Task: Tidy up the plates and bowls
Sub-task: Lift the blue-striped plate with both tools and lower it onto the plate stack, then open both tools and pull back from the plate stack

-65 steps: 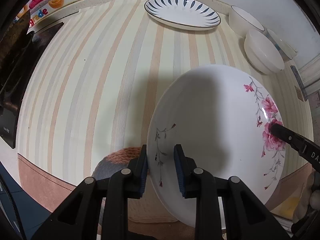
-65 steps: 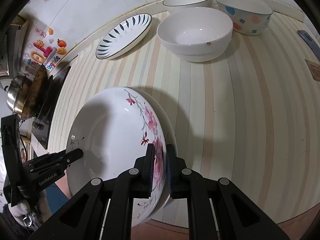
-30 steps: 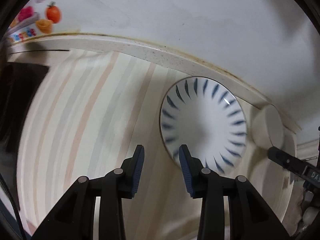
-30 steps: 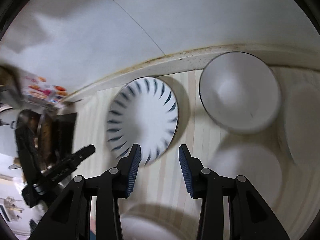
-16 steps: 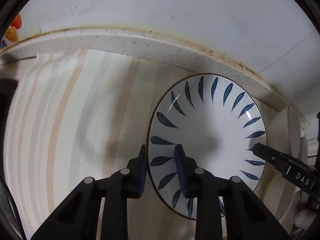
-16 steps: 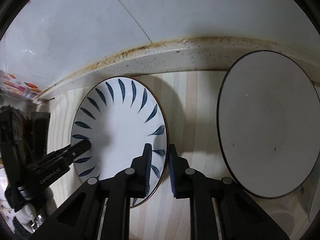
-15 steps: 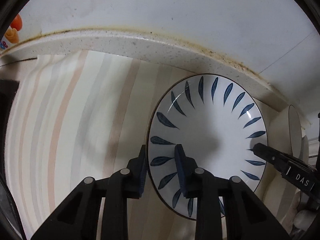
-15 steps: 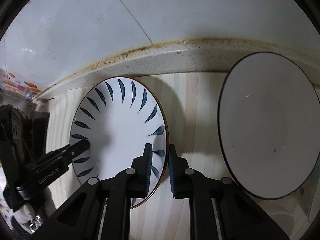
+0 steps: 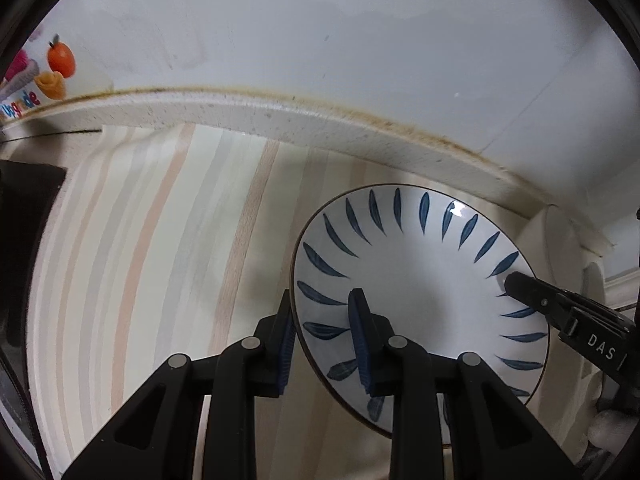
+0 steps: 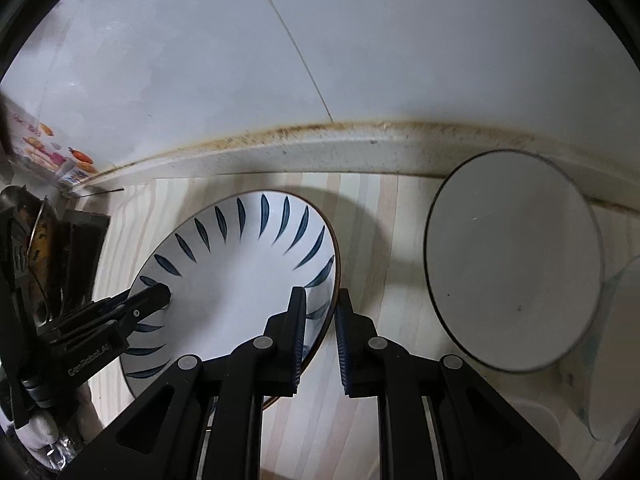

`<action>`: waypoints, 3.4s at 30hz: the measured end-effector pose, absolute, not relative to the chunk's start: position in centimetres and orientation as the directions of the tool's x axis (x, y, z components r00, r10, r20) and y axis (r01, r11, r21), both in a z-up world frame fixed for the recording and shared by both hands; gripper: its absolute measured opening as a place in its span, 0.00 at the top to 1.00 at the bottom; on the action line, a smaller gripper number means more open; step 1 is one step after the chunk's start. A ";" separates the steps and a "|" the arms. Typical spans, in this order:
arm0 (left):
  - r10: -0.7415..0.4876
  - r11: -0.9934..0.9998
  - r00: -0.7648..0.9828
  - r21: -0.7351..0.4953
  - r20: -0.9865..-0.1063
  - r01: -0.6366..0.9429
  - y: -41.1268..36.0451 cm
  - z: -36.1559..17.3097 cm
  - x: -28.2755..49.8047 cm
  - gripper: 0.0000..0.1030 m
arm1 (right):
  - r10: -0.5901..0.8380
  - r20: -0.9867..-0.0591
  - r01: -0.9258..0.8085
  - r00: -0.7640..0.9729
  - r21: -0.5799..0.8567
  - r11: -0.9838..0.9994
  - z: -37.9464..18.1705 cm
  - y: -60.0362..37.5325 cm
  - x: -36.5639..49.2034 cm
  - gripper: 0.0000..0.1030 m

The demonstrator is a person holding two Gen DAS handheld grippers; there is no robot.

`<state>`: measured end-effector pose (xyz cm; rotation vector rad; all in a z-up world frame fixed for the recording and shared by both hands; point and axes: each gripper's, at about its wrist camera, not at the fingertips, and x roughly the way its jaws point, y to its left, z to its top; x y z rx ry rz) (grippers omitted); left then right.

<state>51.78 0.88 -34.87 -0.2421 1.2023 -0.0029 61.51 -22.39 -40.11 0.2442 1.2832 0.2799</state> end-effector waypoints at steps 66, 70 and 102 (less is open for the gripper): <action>-0.130 0.991 0.219 -0.126 -0.967 0.035 -5.2 -36.4 30.2 0.77 | 0.350 -0.912 0.064 0.213 0.370 0.927 -40.1 -26.1 32.2 0.82; -0.129 0.992 0.198 -0.126 -0.972 0.027 -5.0 -36.2 30.4 0.77 | 0.362 -0.911 0.095 0.195 0.385 0.918 -40.1 -26.3 32.4 0.80; -0.141 0.987 0.381 -0.099 -0.914 0.127 -4.6 -18.1 20.0 0.33 | 0.256 -0.892 0.036 0.372 0.290 0.956 -18.4 -23.4 21.4 0.13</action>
